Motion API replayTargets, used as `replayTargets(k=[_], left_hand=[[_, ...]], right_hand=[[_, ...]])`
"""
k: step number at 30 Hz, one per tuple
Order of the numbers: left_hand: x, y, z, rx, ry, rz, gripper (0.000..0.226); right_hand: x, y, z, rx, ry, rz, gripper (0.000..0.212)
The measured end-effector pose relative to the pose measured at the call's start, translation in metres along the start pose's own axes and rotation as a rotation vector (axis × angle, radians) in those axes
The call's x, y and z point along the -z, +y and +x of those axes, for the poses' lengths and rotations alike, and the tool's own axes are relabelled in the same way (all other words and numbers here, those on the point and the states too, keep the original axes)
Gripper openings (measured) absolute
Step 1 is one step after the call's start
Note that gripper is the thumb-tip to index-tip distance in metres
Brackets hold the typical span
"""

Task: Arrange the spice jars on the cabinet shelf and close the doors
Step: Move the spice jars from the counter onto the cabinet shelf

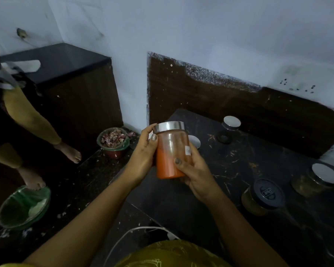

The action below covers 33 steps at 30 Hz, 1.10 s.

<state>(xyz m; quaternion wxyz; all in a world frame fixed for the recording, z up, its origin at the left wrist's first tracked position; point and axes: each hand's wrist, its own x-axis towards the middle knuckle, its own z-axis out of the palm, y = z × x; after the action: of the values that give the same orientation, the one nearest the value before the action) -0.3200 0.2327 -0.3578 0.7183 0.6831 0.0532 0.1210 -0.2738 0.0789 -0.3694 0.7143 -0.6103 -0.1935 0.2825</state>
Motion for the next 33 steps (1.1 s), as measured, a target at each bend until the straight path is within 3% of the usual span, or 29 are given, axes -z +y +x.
replayTargets(k=[3,6,9,12,18,22,28,33], left_hand=[[-0.002,0.006,-0.004,-0.093,0.052,0.126,0.05],[0.0,0.015,-0.006,-0.052,-0.078,0.135,0.07],[0.005,0.018,-0.005,-0.031,-0.168,0.145,0.1],[0.009,0.023,-0.005,-0.055,-0.2,0.18,0.115],[0.009,0.027,-0.005,-0.08,-0.204,0.123,0.112],[0.01,0.031,-0.006,-0.035,-0.25,0.17,0.109],[0.009,0.036,0.0,-0.011,-0.311,0.457,0.098],[0.001,0.05,0.011,-0.064,-0.433,0.483,0.115]], right_hand=[[-0.007,-0.007,0.0,0.082,0.046,-0.101,0.095],[-0.012,-0.013,0.001,0.135,0.056,-0.156,0.096],[-0.01,-0.019,0.001,0.136,-0.048,-0.1,0.104],[-0.002,-0.03,-0.001,0.125,-0.162,-0.124,0.105],[0.007,-0.053,-0.006,0.015,-0.263,-0.349,0.103],[0.009,-0.061,-0.011,-0.029,-0.22,-0.526,0.101],[0.013,-0.065,-0.018,0.056,-0.031,-0.59,0.109],[0.015,-0.081,-0.023,0.088,0.024,-0.66,0.112]])
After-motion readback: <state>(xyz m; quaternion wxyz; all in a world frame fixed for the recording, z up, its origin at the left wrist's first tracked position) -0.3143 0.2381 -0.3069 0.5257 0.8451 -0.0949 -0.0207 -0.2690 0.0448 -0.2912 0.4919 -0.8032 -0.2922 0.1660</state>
